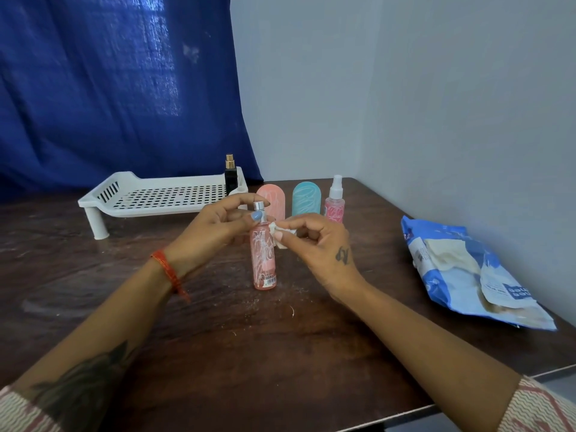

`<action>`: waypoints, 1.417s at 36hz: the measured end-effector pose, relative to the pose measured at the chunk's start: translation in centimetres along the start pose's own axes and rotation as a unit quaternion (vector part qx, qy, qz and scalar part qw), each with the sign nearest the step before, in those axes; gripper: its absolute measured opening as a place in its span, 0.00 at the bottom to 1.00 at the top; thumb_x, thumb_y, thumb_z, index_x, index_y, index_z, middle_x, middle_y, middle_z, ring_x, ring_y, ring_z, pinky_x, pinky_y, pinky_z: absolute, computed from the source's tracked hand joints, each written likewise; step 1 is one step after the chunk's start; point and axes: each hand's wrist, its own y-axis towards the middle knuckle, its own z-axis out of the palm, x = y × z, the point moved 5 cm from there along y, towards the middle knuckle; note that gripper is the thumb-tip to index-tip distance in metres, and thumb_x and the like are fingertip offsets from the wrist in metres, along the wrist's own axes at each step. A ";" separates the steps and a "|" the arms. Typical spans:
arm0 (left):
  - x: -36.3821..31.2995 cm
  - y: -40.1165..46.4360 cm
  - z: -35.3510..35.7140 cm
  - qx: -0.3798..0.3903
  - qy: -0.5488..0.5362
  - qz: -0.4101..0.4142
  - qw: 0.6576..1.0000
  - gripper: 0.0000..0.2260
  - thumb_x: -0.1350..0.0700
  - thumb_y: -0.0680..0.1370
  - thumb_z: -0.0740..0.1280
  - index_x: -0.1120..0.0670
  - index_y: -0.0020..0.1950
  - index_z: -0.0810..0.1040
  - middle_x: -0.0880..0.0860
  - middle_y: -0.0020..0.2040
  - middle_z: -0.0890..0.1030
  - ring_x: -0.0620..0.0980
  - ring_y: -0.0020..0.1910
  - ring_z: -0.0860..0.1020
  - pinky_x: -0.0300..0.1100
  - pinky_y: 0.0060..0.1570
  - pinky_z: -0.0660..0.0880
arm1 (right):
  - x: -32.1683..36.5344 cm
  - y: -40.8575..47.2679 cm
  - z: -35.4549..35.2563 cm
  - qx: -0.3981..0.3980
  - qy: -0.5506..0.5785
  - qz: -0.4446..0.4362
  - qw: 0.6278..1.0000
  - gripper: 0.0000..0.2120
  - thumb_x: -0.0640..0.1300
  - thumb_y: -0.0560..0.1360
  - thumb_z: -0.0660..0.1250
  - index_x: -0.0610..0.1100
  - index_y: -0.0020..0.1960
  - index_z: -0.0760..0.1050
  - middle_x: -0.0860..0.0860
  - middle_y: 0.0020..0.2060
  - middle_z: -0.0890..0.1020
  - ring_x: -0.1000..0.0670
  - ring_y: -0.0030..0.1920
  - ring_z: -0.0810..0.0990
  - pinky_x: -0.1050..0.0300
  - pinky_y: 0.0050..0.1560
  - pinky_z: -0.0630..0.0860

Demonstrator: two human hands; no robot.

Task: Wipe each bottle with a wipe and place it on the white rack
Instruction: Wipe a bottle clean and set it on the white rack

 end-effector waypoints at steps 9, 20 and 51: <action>-0.1 0.0 -0.1 -0.007 -0.018 -0.015 1.000 0.10 0.63 0.77 0.63 0.54 0.56 0.77 0.54 0.48 0.85 0.46 0.45 0.83 0.34 0.39 0.78 | -0.3 -0.1 0.2 0.020 -0.041 -0.030 0.998 0.06 0.37 0.70 0.73 0.43 0.46 0.82 0.51 0.42 0.83 0.54 0.43 0.81 0.61 0.42 0.78; -0.3 -0.1 0.1 -0.011 -0.003 0.004 1.000 0.11 0.65 0.76 0.64 0.52 0.54 0.78 0.56 0.47 0.85 0.48 0.45 0.83 0.37 0.44 0.79 | 1.4 -0.3 0.2 -0.014 -0.092 -0.145 0.985 0.05 0.36 0.70 0.72 0.40 0.45 0.82 0.50 0.40 0.83 0.56 0.41 0.80 0.67 0.39 0.76; -0.3 0.0 -0.2 -0.058 0.006 0.015 0.998 0.08 0.65 0.74 0.67 0.52 0.47 0.79 0.53 0.42 0.85 0.47 0.43 0.83 0.39 0.45 0.79 | 1.9 -0.6 0.5 -0.037 -0.160 -0.200 0.966 0.08 0.35 0.68 0.73 0.40 0.47 0.83 0.47 0.42 0.83 0.56 0.44 0.80 0.68 0.44 0.76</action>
